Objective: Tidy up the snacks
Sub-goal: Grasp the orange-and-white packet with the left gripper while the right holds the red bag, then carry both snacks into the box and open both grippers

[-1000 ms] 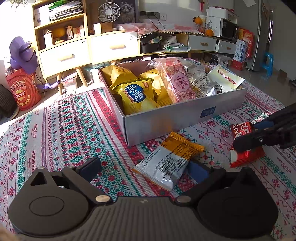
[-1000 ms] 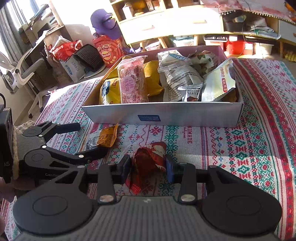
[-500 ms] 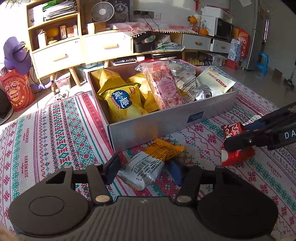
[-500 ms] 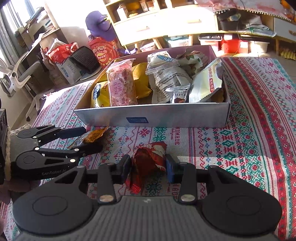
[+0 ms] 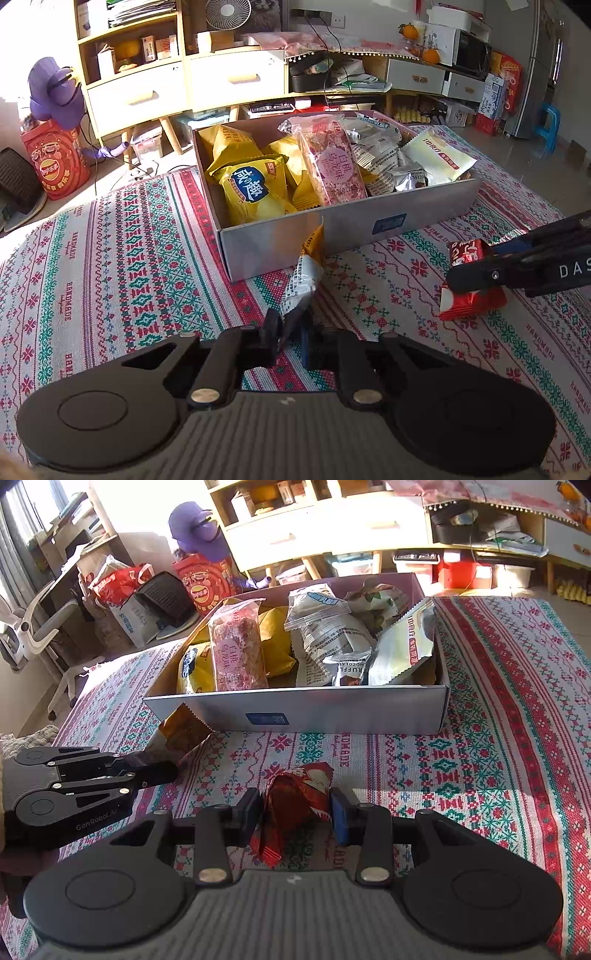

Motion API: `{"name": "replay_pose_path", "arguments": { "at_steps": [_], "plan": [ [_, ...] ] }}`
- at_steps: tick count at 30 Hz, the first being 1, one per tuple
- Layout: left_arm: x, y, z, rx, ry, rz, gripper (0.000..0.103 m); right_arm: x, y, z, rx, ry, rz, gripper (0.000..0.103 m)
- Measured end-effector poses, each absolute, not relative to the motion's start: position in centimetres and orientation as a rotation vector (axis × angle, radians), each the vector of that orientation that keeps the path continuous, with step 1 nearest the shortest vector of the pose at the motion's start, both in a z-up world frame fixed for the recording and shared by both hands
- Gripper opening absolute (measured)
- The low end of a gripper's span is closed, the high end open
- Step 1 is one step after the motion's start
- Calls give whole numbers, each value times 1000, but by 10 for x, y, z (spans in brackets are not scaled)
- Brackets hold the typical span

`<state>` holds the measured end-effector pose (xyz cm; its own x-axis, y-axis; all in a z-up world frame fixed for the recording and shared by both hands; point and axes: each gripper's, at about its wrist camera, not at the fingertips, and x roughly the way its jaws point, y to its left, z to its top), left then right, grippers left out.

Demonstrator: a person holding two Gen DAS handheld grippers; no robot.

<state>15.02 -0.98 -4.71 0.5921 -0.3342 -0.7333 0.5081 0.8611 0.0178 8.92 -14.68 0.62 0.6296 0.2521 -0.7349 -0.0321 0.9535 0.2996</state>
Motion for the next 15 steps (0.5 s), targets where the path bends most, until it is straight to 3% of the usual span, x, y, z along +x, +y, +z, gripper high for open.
{"name": "replay_pose_path", "arguments": {
  "at_steps": [15],
  "plan": [
    [142, 8, -38, 67, 830, -511, 13, 90, -148, 14, 300, 861, 173, 37]
  ]
}}
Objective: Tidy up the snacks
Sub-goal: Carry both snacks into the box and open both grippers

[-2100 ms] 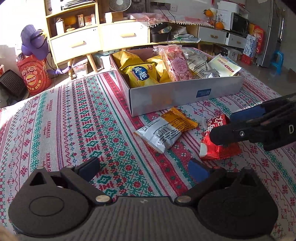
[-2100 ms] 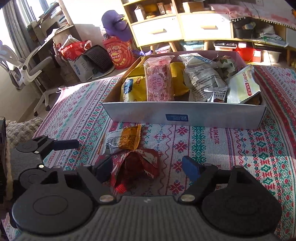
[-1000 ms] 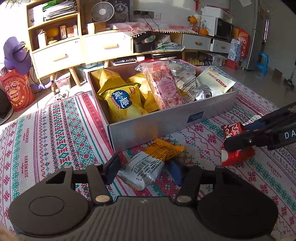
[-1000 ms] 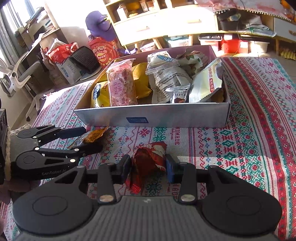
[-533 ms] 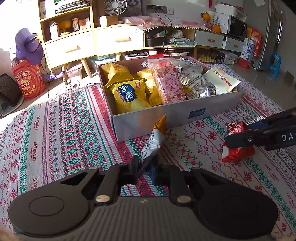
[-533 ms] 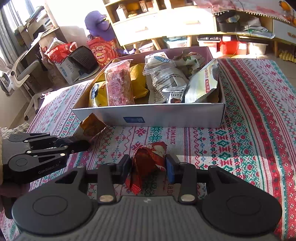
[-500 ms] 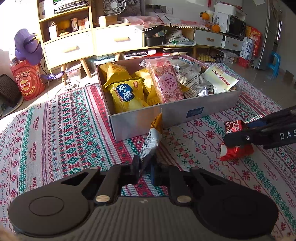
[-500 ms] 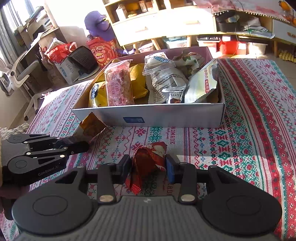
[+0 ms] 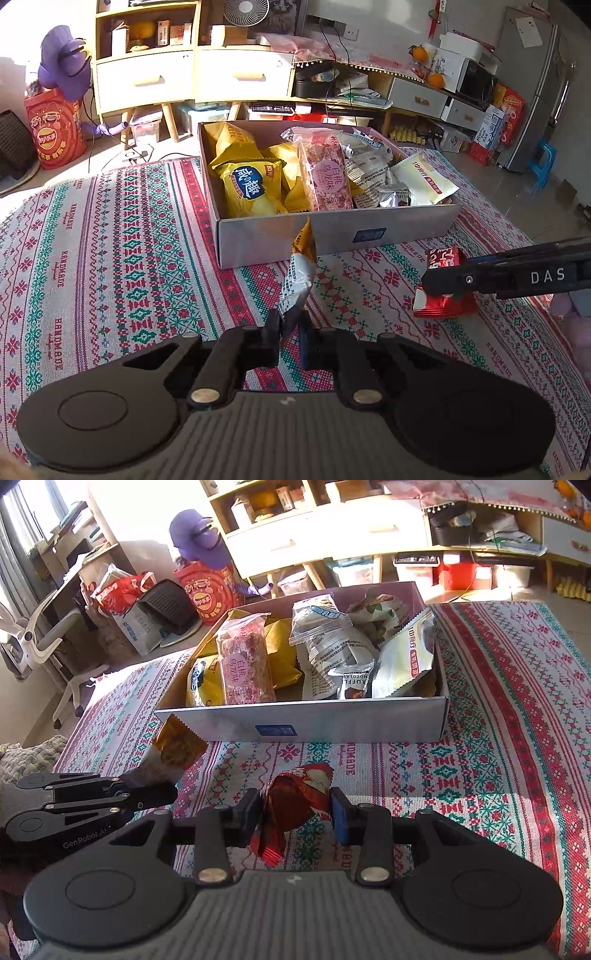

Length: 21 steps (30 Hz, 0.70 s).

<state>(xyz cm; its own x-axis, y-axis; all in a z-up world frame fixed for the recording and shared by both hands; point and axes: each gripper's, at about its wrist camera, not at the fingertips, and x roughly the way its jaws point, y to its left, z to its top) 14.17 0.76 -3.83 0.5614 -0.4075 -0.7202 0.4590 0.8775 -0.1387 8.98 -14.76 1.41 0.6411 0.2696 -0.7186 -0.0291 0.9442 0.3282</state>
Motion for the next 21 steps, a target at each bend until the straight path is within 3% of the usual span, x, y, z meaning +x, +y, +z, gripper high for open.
{"name": "replay_pose_path", "arguments": {
  "at_steps": [21],
  "plan": [
    [142, -12, 5, 28, 750, -495, 13, 104, -174, 40, 459, 756, 139, 37]
  ]
}}
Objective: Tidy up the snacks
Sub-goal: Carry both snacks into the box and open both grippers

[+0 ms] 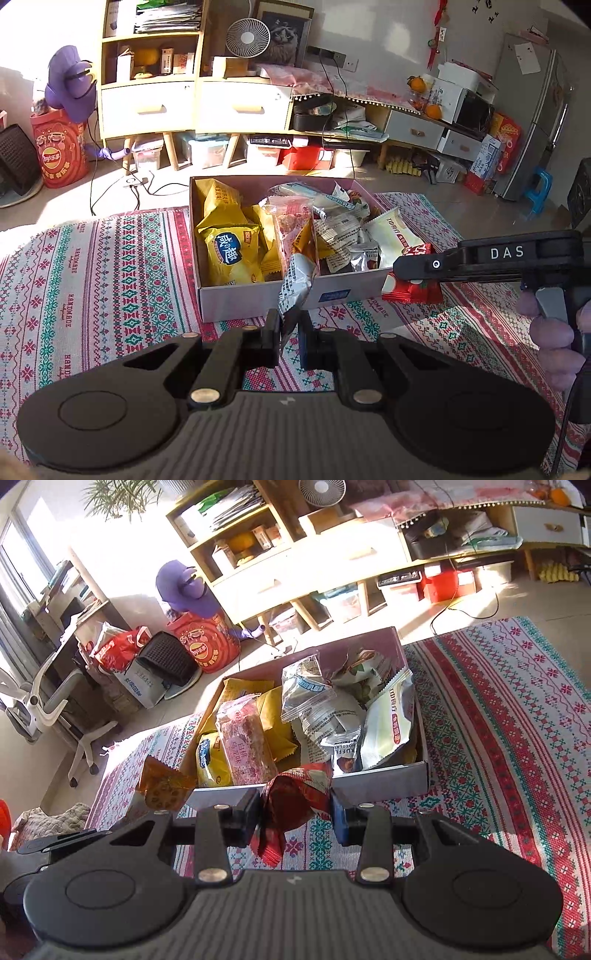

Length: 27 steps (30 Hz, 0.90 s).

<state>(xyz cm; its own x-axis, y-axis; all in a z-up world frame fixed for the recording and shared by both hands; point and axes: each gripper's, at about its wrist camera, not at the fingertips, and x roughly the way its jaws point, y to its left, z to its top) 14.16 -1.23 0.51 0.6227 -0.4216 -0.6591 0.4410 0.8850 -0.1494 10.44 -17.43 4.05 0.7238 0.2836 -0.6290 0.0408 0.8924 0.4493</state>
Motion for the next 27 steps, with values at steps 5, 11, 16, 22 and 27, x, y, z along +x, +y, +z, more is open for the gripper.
{"name": "replay_pose_path", "arguments": {
  "at_steps": [5, 11, 16, 22, 27],
  "plan": [
    [160, -22, 12, 49, 730, -446, 13, 120, -183, 42, 466, 704, 115, 37],
    [196, -32, 13, 80, 752, -378, 13, 137, -192, 34, 503, 715, 101, 37],
    [228, -40, 16, 72, 778, -353, 13, 143, -188, 27, 476, 736, 102, 37],
    [251, -57, 11, 93, 801, -349, 13, 145, -190, 28, 477, 739, 104, 37],
    [264, -65, 11, 62, 797, -360, 13, 144, -193, 28, 476, 740, 96, 39]
  ]
}}
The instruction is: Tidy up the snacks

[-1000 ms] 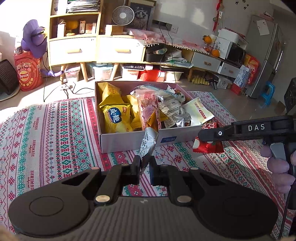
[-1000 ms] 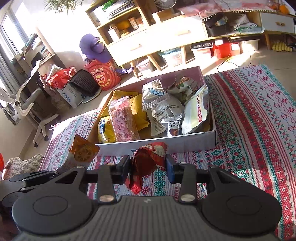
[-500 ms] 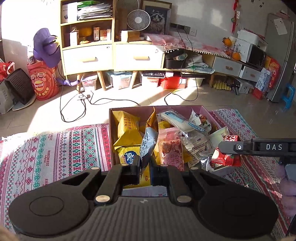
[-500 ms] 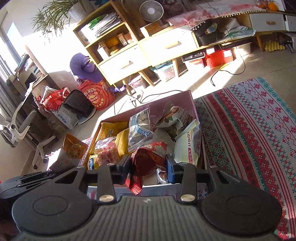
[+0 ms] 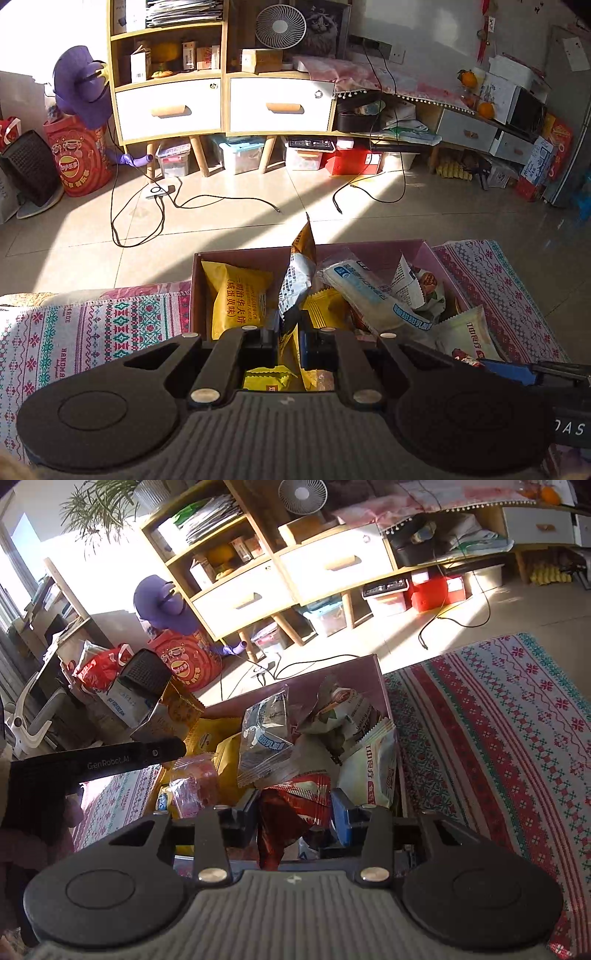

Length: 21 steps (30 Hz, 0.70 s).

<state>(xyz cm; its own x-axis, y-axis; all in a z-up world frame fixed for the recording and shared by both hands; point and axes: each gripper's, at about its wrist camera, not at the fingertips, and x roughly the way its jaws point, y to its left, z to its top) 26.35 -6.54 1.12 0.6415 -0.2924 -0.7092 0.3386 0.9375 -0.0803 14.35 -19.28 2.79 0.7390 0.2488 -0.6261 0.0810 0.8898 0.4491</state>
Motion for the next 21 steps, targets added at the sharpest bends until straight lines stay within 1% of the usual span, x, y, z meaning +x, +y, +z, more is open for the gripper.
{"name": "replay_pose_path", "arguments": {
  "at_steps": [4, 6, 7, 8, 9, 10, 14, 16, 18, 21],
  "plan": [
    [270, -71, 8, 70, 809, -363, 14, 144, -195, 29, 485, 740, 96, 40],
    [274, -71, 5, 72, 825, -352, 17, 144, -195, 29, 488, 739, 95, 41],
    [273, -70, 4, 71, 825, -335, 19, 144, -196, 30, 490, 738, 94, 43],
    [270, -68, 5, 63, 819, -330, 26, 144, -196, 30, 492, 738, 94, 49],
    [267, -66, 7, 53, 809, -330, 32, 144, -196, 31, 492, 735, 96, 52],
    [264, -63, 9, 48, 800, -329, 35, 143, -197, 33, 491, 728, 101, 56],
    [250, -54, 17, 62, 778, -315, 60, 140, -198, 40, 501, 709, 127, 59],
    [242, -48, 20, 64, 768, -310, 64, 140, -198, 43, 506, 704, 135, 60],
    [235, -42, 24, 53, 767, -308, 70, 138, -197, 44, 503, 702, 139, 61],
    [222, -37, 26, 41, 777, -300, 75, 133, -195, 45, 496, 700, 146, 62]
  ]
}}
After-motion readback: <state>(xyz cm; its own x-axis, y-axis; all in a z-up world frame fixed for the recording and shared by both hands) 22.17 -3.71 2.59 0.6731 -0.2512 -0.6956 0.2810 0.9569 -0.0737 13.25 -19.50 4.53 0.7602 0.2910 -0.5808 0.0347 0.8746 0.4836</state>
